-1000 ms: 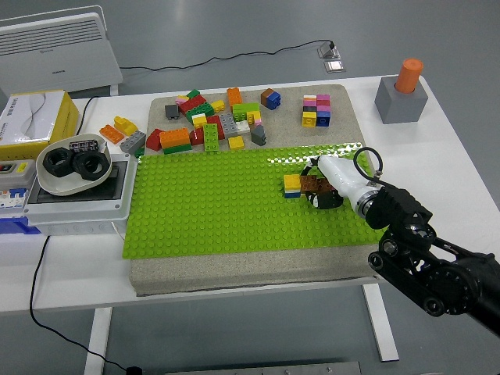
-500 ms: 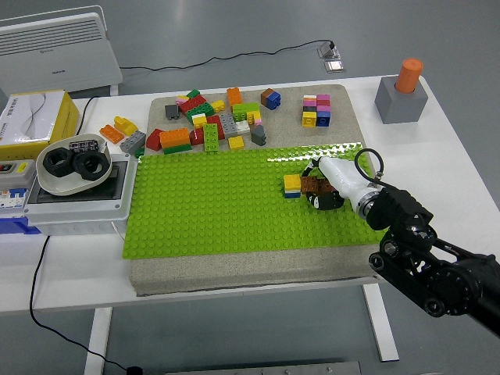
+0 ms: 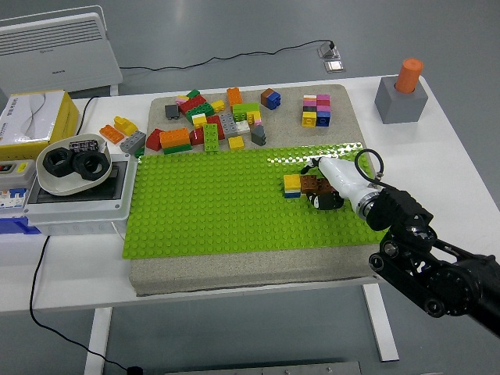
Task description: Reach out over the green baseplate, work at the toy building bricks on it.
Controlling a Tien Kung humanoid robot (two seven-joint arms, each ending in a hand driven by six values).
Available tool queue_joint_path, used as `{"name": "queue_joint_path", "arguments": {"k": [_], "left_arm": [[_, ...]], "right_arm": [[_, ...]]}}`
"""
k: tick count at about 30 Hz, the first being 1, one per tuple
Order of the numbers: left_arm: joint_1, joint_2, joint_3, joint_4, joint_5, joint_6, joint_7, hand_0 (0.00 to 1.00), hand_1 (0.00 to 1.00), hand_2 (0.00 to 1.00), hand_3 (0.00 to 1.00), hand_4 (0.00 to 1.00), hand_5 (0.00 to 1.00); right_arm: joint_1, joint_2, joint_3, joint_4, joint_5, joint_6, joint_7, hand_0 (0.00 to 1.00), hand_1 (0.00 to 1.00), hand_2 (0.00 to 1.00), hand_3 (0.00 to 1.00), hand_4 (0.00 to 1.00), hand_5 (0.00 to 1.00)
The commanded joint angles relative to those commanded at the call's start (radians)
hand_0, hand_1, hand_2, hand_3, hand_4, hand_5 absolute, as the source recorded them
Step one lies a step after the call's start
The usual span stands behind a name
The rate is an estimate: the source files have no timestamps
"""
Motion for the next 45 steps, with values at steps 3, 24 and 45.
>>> {"name": "queue_joint_path", "arguments": {"k": [3, 24, 45], "left_arm": [[0.000, 0.000, 0.000, 0.000, 0.000, 0.000, 0.000, 0.680, 0.485, 0.383, 0.522, 0.429, 0.047], [-0.002, 0.001, -0.003, 0.000, 0.000, 0.000, -0.002, 0.681, 0.483, 0.383, 0.522, 0.424, 0.045], [-0.002, 0.000, -0.005, 0.000, 0.002, -0.002, -0.002, 0.681, 0.483, 0.382, 0.521, 0.425, 0.044]], "right_arm": [[0.000, 0.000, -0.001, 0.000, 0.001, -0.001, 0.001, 0.836, 0.816, 0.830, 0.664, 0.670, 0.080], [0.005, 0.002, 0.001, -0.007, 0.006, -0.011, 0.006, 0.833, 0.815, 0.831, 0.670, 0.674, 0.082], [-0.004, -0.007, 0.006, 0.001, 0.097, -0.035, 0.056, 0.842, 0.827, 0.845, 0.739, 0.685, 0.082]]}}
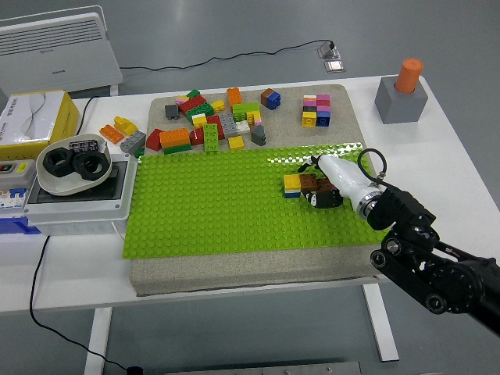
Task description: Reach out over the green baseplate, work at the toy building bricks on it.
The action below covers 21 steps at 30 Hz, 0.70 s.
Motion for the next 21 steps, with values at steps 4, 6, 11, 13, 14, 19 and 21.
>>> {"name": "queue_joint_path", "arguments": {"k": [4, 6, 11, 13, 14, 19, 21], "left_arm": [[-0.002, 0.000, 0.001, 0.000, 0.001, -0.001, 0.001, 0.681, 0.483, 0.383, 0.521, 0.424, 0.045], [-0.002, 0.000, 0.003, 0.000, -0.003, -0.001, 0.002, 0.681, 0.483, 0.383, 0.521, 0.424, 0.045], [-0.002, -0.001, 0.003, 0.000, -0.006, -0.002, 0.003, 0.681, 0.483, 0.382, 0.522, 0.424, 0.045], [-0.001, -0.001, 0.002, 0.000, -0.003, -0.004, 0.005, 0.681, 0.485, 0.383, 0.522, 0.424, 0.045], [-0.001, -0.002, 0.002, 0.000, 0.000, -0.005, 0.007, 0.681, 0.485, 0.383, 0.522, 0.424, 0.045], [-0.001, -0.005, 0.007, 0.000, 0.010, -0.014, 0.014, 0.682, 0.486, 0.384, 0.522, 0.427, 0.043], [-0.001, -0.005, 0.008, 0.000, 0.011, -0.016, 0.016, 0.682, 0.486, 0.384, 0.522, 0.427, 0.043]], "right_arm": [[-0.029, -0.034, 0.020, 0.066, -0.045, -0.021, -0.032, 0.851, 0.856, 0.873, 0.827, 0.710, 0.118], [-0.060, -0.068, 0.037, 0.117, -0.094, -0.042, -0.068, 0.851, 0.856, 0.873, 0.827, 0.710, 0.118], [-0.153, -0.142, 0.083, 0.257, -0.222, -0.108, -0.106, 0.889, 0.878, 0.887, 0.787, 0.765, 0.341], [-0.178, -0.145, 0.086, 0.294, -0.257, -0.136, -0.099, 0.890, 0.880, 0.884, 0.625, 0.755, 0.369], [-0.189, -0.142, 0.086, 0.312, -0.275, -0.149, -0.096, 0.890, 0.880, 0.884, 0.625, 0.755, 0.369], [-0.218, -0.110, 0.053, 0.315, -0.291, -0.214, -0.077, 0.886, 0.879, 0.883, 0.608, 0.741, 0.379], [-0.212, -0.101, 0.036, 0.308, -0.290, -0.227, -0.072, 0.886, 0.879, 0.883, 0.608, 0.741, 0.379]]}}
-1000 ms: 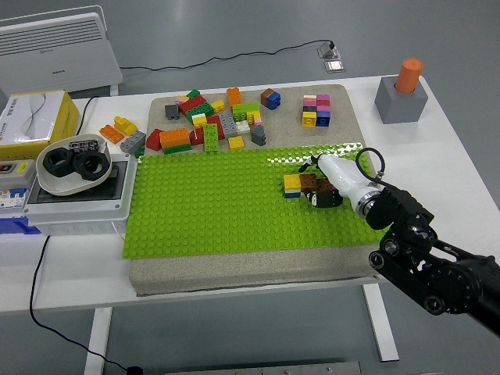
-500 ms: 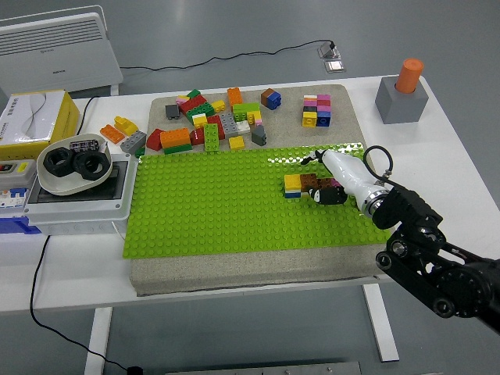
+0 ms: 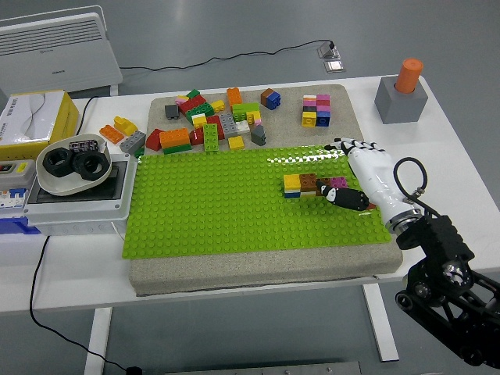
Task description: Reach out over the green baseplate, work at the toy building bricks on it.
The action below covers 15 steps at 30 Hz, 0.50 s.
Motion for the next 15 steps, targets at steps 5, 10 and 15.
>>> {"name": "queue_joint_path", "arguments": {"k": [5, 10, 15], "left_arm": [[-0.002, 0.004, 0.004, 0.000, 0.002, -0.005, 0.002, 0.682, 0.485, 0.383, 0.523, 0.429, 0.041], [-0.002, 0.007, 0.009, 0.000, -0.003, -0.006, 0.000, 0.684, 0.486, 0.385, 0.522, 0.431, 0.042], [-0.003, 0.010, 0.012, 0.000, -0.005, -0.006, -0.002, 0.684, 0.486, 0.385, 0.522, 0.431, 0.042]], "right_arm": [[0.039, 0.009, -0.037, -0.040, 0.003, -0.003, 0.001, 0.887, 0.879, 0.883, 0.611, 0.736, 0.384], [0.065, 0.031, -0.057, -0.100, 0.001, 0.007, 0.006, 0.897, 0.883, 0.889, 0.617, 0.801, 0.485], [0.085, 0.045, -0.082, -0.149, 0.001, 0.016, 0.009, 0.897, 0.883, 0.889, 0.617, 0.801, 0.485]]}}
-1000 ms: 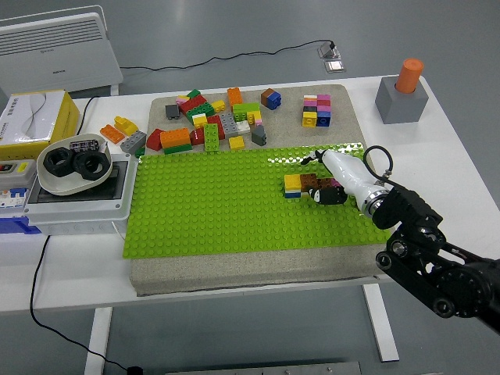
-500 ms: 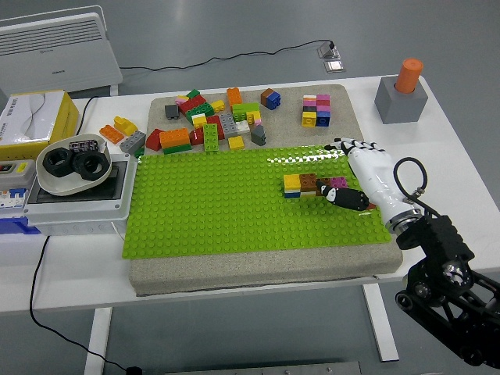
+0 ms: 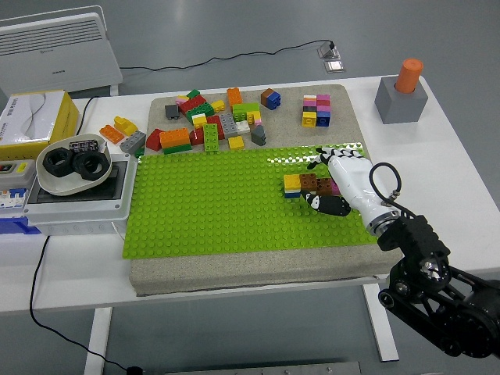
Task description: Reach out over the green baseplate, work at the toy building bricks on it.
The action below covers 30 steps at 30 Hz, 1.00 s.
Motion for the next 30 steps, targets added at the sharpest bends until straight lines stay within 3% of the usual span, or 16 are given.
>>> {"name": "queue_joint_path", "arguments": {"k": [19, 20, 30], "left_arm": [[0.004, -0.002, -0.006, 0.000, -0.002, 0.004, -0.004, 0.685, 0.487, 0.386, 0.522, 0.434, 0.043], [0.004, -0.002, -0.007, 0.000, -0.002, 0.004, -0.004, 0.685, 0.487, 0.386, 0.522, 0.436, 0.042], [0.003, -0.002, -0.011, 0.000, -0.001, 0.006, -0.006, 0.685, 0.487, 0.386, 0.522, 0.437, 0.040]], "right_arm": [[0.014, 0.025, -0.014, -0.064, 0.012, 0.010, 0.008, 0.896, 0.882, 0.892, 0.629, 0.777, 0.454], [0.014, 0.025, -0.014, -0.067, 0.014, 0.010, 0.008, 0.896, 0.881, 0.891, 0.627, 0.811, 0.516], [0.026, 0.035, -0.024, -0.101, 0.025, 0.009, 0.017, 0.896, 0.880, 0.891, 0.631, 0.811, 0.517]]}}
